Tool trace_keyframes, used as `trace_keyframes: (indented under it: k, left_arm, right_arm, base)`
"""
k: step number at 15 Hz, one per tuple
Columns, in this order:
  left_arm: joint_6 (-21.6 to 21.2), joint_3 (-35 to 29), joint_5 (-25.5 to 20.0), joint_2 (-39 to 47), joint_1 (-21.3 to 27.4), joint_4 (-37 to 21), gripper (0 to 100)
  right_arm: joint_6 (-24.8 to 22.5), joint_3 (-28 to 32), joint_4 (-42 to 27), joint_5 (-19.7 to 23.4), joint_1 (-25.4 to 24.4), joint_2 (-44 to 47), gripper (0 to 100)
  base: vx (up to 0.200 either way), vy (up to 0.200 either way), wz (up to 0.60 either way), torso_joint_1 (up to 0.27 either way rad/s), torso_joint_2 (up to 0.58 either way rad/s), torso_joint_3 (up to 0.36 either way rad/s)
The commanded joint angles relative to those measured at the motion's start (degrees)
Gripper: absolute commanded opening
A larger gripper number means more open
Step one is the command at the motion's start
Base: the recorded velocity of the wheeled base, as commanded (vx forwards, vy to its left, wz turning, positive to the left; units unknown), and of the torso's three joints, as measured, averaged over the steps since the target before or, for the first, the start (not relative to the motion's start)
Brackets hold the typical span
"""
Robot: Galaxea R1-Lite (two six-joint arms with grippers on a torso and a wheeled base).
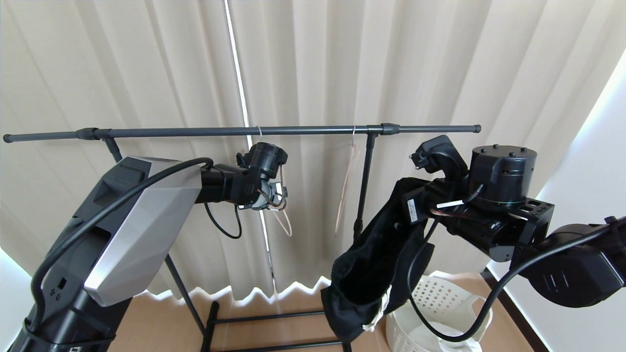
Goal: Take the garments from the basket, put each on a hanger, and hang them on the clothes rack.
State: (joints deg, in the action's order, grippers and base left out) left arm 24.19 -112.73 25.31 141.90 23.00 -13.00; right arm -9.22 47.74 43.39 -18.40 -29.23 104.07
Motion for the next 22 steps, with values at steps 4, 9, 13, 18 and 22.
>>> trace_keyframes:
  k: [4,9,13,18,22]
  left_arm:
    - [-0.46,-0.04,0.09,0.04,-0.42,-0.01,100]
    - [-0.46,0.23,0.00,0.84,-1.65,-0.10,100]
    - [-0.46,0.31,0.09,0.48,-1.65,-0.45,0]
    - [-0.46,0.49,1.67,-0.66,-1.21,-0.63,0]
    - [-0.37,2.51,1.67,-3.73,-0.94,-1.59,0]
  right_arm:
    - [-0.01,-0.01,0.12,0.03,-0.03,0.34,0]
    - [-0.01,-0.19,0.12,-0.06,-0.03,0.26,0]
    - [-0.01,-0.28,0.03,-0.06,-0.12,0.43,0]
    - [-0.01,-0.28,0.03,-0.06,-0.12,0.52,0]
    - [-0.01,-0.28,0.03,-0.06,-0.12,0.52,0]
  base:
    - [0.000,0.000,0.00,0.000,0.00,0.000]
    - [0.000,0.000,0.00,0.000,0.00,0.000]
    - [0.000,0.000,0.00,0.000,0.00,0.000]
    - [0.000,0.000,0.00,0.000,0.00,0.000]
    - [0.000,0.000,0.00,0.000,0.00,0.000]
